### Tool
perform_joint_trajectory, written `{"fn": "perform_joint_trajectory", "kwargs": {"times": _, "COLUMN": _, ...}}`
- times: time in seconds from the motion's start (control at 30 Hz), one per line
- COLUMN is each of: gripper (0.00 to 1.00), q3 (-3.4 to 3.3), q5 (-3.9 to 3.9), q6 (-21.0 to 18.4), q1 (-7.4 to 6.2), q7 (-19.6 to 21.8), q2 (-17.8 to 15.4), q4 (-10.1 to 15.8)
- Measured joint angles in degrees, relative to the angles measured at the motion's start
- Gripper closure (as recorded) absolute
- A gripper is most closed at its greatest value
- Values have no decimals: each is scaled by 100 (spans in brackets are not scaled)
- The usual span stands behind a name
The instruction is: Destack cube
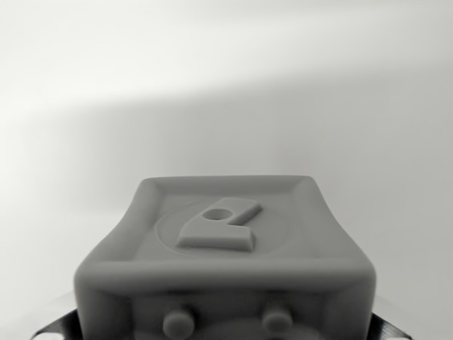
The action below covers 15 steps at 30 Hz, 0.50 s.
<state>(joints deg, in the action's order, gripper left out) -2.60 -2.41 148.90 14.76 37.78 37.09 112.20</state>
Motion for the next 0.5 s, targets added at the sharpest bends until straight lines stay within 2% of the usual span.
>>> {"fn": "perform_joint_trajectory", "kwargs": {"times": 0.5, "gripper": 100, "q3": 26, "q5": -4, "q6": 190, "q1": 23, "q7": -2, "q2": 285, "q4": -101}}
